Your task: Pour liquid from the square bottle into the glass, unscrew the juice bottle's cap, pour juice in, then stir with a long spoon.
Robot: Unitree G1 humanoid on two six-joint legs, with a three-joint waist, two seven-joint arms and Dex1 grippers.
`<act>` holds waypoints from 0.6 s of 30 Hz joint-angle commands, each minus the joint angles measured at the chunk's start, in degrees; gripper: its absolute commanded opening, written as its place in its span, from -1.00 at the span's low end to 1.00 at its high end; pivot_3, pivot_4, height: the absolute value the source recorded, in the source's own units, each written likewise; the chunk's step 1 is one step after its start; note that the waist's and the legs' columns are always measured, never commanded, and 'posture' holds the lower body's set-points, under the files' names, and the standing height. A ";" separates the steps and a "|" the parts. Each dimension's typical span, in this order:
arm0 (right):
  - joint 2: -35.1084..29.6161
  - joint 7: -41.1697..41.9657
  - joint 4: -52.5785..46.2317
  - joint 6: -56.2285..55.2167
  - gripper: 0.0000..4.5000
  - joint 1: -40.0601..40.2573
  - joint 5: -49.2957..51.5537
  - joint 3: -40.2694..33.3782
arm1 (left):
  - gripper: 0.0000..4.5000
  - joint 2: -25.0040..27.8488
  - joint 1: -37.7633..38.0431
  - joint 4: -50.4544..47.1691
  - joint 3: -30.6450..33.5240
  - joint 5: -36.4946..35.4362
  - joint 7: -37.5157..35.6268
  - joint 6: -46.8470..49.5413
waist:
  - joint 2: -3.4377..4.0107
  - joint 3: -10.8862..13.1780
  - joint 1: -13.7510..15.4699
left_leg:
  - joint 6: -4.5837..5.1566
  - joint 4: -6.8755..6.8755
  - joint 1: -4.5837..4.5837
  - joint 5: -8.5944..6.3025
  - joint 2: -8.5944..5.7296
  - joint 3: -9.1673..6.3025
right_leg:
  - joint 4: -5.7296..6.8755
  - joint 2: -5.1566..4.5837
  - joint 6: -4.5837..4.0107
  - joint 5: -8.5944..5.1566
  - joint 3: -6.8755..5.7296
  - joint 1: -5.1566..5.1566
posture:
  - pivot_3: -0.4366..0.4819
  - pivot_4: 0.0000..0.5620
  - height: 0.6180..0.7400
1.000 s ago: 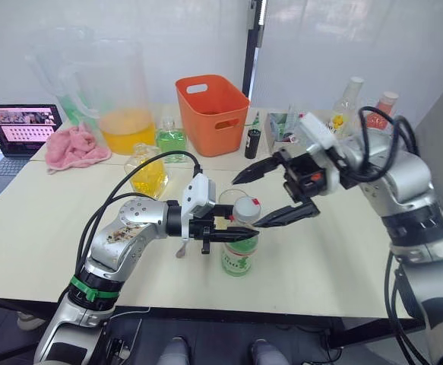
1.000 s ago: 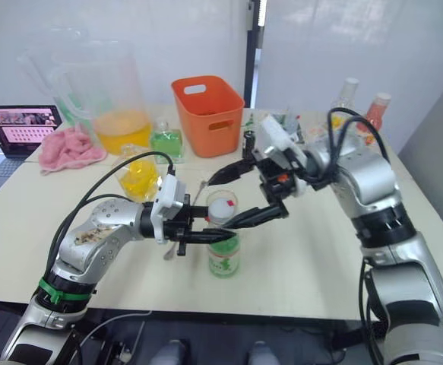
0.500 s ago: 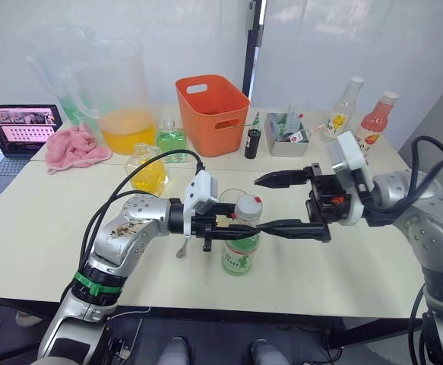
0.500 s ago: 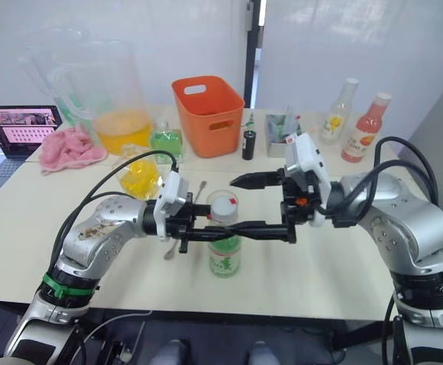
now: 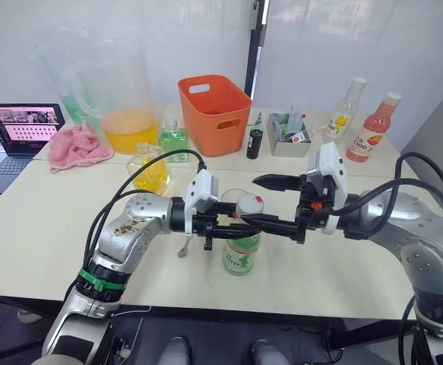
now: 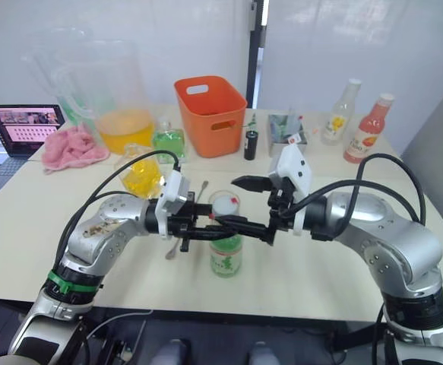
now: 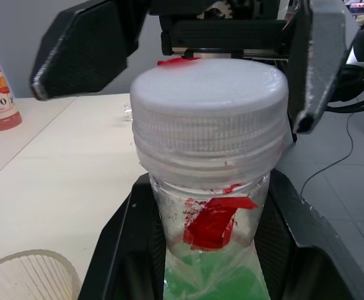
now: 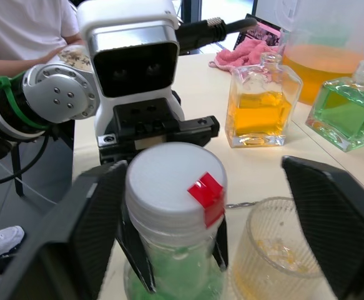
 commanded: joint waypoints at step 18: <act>-1.54 40.46 24.84 -19.51 -0.26 -17.36 -12.02 15.89 | -0.39 2.51 2.22 -3.89 -1.52 2.22 2.25 2.84 | 0.00 0.00 -0.91 | 0.00 -0.02 0.04 0.00 0.01 0.01 | -0.02 0.00 0.00 0.00 0.00 0.00 | -0.05 -0.47 1.00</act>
